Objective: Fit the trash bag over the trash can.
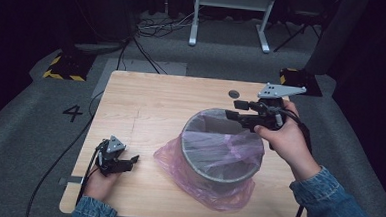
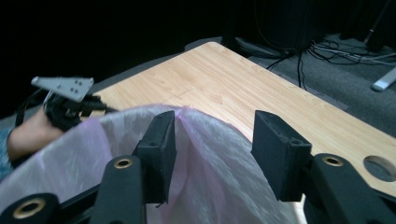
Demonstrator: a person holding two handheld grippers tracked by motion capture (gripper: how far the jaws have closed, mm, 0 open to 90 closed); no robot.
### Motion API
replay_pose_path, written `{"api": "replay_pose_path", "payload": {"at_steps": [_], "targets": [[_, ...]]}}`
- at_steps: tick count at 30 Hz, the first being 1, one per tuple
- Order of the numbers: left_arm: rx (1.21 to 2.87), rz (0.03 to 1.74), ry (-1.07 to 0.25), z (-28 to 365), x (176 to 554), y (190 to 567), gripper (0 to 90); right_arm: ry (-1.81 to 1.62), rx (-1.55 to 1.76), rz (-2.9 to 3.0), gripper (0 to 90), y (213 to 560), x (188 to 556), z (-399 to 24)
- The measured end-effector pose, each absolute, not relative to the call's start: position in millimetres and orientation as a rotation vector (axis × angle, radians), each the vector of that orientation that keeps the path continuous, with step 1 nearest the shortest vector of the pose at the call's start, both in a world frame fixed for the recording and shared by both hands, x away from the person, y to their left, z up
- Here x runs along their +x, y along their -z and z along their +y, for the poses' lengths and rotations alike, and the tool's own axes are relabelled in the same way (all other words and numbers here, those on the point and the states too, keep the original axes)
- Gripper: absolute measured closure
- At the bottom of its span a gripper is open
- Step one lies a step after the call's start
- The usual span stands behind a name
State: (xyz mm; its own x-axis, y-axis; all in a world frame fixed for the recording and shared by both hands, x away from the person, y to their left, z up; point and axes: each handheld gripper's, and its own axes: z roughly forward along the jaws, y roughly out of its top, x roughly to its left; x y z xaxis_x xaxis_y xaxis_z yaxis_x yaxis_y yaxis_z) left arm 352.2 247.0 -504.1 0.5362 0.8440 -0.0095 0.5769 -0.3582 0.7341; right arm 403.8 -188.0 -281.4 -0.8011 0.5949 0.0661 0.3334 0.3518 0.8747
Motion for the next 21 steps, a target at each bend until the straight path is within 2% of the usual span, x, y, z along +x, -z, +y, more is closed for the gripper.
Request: {"api": "replay_pose_path", "payload": {"at_steps": [7, 13, 21], "targets": [[2.073, 1.147, -0.489, 247.0, 352.2, 504.1, 32.2, -1.417, 0.903, 2.371, 56.4, 297.7, 402.9, -162.3], [2.074, 1.146, -0.490, 247.1, 352.2, 504.1, 32.2, -1.386, 0.890, 2.402, 56.6, 308.6, 400.5, -143.4], [2.073, 1.147, -0.489, 247.0, 352.1, 504.1, 32.2, -1.302, 0.822, 2.404, 43.4, 327.2, 405.4, -130.8]]}}
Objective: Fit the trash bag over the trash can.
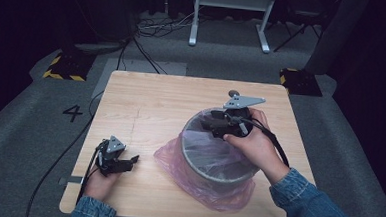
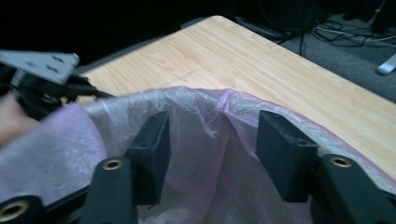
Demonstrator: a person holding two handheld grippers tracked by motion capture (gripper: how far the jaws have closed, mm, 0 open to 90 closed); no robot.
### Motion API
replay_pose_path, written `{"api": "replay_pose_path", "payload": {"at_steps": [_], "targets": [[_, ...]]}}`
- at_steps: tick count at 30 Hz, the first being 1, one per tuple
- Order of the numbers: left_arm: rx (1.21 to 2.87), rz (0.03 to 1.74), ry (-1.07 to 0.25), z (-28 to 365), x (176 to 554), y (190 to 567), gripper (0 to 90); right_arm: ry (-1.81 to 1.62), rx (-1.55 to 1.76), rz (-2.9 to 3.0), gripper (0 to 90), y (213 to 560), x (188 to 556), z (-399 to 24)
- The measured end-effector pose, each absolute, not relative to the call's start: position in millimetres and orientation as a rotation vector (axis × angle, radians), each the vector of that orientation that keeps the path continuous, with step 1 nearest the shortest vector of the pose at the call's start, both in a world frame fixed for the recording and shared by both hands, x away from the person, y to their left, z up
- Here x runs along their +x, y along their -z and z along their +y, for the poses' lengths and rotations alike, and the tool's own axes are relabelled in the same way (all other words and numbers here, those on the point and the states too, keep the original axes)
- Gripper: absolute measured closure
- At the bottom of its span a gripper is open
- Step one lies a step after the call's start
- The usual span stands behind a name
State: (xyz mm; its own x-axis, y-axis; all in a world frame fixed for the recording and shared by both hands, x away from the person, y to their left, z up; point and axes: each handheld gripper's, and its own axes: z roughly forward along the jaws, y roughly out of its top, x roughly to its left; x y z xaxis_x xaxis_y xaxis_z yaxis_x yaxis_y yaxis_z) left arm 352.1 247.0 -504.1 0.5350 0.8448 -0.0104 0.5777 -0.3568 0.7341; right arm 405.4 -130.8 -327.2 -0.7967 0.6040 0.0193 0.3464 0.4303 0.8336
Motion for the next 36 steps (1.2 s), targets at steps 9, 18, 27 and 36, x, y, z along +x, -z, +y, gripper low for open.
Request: {"api": "replay_pose_path", "payload": {"at_steps": [9, 18, 27, 36], "targets": [[2.073, 1.148, -0.489, 246.9, 352.1, 504.1, 32.2, -1.168, 0.762, 2.540, 32.3, 347.9, 410.6, -132.6], [2.073, 1.148, -0.489, 247.0, 352.2, 504.1, 32.1, -1.040, 0.815, 2.626, 27.6, 363.2, 416.1, -125.7], [2.072, 1.148, -0.488, 247.0, 352.2, 504.1, 32.1, -0.901, 0.774, 2.748, 25.9, 378.5, 419.8, -112.5], [2.072, 1.148, -0.488, 247.0, 352.2, 504.1, 32.1, -0.780, 0.785, 2.870, 26.0, 395.2, 422.0, -100.5]]}}
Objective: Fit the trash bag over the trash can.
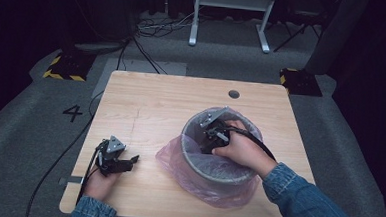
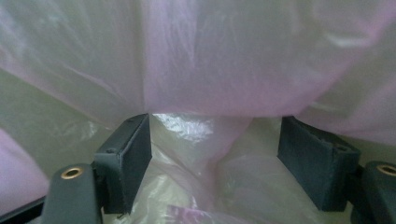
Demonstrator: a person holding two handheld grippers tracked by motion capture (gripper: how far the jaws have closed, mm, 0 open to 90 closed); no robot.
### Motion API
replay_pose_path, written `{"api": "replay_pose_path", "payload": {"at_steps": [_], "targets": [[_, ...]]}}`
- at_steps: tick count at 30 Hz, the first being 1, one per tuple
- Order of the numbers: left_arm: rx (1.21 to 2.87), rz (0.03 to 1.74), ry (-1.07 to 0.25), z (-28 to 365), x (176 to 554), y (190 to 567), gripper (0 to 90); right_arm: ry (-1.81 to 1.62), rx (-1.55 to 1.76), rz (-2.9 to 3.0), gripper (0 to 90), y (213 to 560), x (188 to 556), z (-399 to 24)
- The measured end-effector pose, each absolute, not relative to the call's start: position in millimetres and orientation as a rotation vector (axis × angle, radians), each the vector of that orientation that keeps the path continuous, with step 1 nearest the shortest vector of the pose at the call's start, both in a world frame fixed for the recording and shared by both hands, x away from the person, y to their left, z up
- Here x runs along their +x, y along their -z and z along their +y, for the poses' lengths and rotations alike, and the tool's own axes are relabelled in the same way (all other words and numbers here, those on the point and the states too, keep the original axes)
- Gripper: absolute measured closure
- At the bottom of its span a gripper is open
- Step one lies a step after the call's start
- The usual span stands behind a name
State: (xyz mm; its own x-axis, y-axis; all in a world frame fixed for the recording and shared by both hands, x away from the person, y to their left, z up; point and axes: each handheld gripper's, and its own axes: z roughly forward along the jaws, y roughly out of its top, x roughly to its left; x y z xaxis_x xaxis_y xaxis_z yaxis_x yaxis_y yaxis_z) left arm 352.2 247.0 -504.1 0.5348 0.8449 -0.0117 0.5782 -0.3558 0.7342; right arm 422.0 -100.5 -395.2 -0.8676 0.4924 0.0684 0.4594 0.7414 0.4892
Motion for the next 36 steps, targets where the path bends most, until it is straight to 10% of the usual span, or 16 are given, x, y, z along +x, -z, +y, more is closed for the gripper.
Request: {"api": "replay_pose_path", "payload": {"at_steps": [21, 32, 36], "targets": [[2.070, 1.148, -0.485, 246.8, 352.7, 504.2, 31.6, -1.171, 0.848, 2.579, 32.1, 336.3, 409.5, -121.9], [2.070, 1.149, -0.484, 246.7, 352.7, 504.3, 31.4, -1.188, 0.928, 2.659, 90.0, 347.7, 425.5, -108.6], [2.071, 1.148, -0.484, 246.7, 352.7, 504.2, 31.5, -1.162, 0.910, 2.690, 90.0, 350.5, 423.5, -102.9]]}}
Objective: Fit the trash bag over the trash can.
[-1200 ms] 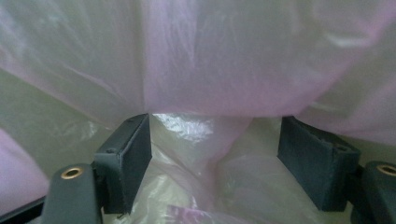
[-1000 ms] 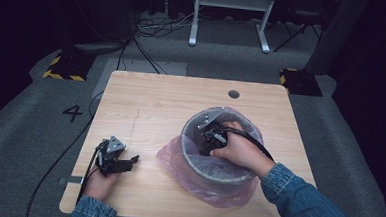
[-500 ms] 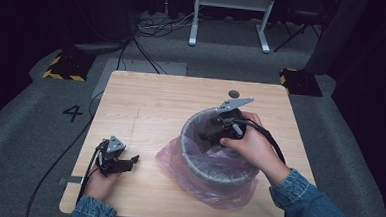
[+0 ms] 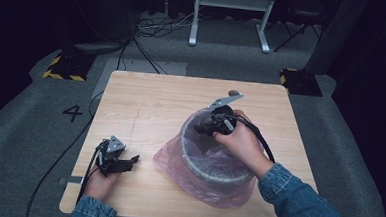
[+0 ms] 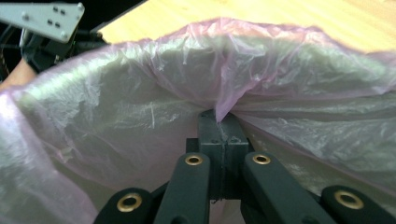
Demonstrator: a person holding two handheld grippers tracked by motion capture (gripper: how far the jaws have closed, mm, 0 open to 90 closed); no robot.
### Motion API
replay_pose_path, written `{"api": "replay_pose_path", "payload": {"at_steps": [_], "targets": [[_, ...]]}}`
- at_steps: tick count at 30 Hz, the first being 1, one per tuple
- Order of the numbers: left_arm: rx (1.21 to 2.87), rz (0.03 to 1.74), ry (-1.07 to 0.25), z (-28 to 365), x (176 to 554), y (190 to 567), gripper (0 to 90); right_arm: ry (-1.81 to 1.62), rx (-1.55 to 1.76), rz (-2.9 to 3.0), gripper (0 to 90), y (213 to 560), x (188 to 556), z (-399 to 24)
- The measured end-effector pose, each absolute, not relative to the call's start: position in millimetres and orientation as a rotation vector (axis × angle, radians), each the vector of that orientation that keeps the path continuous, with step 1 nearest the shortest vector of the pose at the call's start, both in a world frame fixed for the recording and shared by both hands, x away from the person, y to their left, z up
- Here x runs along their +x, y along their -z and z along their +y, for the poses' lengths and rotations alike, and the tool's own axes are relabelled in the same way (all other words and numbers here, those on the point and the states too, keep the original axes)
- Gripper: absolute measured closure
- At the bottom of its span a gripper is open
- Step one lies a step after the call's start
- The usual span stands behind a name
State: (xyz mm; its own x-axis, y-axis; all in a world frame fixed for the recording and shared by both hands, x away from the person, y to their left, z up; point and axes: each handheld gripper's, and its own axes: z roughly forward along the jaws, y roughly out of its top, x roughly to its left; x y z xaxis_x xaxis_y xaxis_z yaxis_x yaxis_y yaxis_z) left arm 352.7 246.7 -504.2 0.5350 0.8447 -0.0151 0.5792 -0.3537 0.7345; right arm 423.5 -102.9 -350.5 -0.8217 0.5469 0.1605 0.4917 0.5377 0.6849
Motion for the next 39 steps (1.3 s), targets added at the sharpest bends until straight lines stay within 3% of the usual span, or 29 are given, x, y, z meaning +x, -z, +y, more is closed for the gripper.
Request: {"api": "replay_pose_path", "payload": {"at_steps": [13, 16, 20, 33, 39], "targets": [[2.071, 1.148, -0.486, 246.7, 352.9, 504.2, 31.5, -0.784, 0.800, 2.965, 89.9, 383.3, 413.2, -83.3], [2.073, 1.147, -0.486, 246.8, 352.8, 504.2, 31.5, -0.840, 0.772, 2.946, 52.3, 384.6, 413.8, -85.0], [2.071, 1.148, -0.486, 246.7, 352.8, 504.2, 31.4, -1.010, 0.769, 2.851, 43.1, 365.0, 411.4, -96.0], [2.071, 1.147, -0.485, 246.7, 353.0, 504.2, 31.4, -1.352, 0.636, 2.692, 38.3, 305.2, 393.3, -123.1], [2.072, 1.147, -0.487, 246.7, 353.1, 504.2, 31.4, -1.328, 0.519, 2.774, 42.1, 308.7, 377.5, -113.7]]}}
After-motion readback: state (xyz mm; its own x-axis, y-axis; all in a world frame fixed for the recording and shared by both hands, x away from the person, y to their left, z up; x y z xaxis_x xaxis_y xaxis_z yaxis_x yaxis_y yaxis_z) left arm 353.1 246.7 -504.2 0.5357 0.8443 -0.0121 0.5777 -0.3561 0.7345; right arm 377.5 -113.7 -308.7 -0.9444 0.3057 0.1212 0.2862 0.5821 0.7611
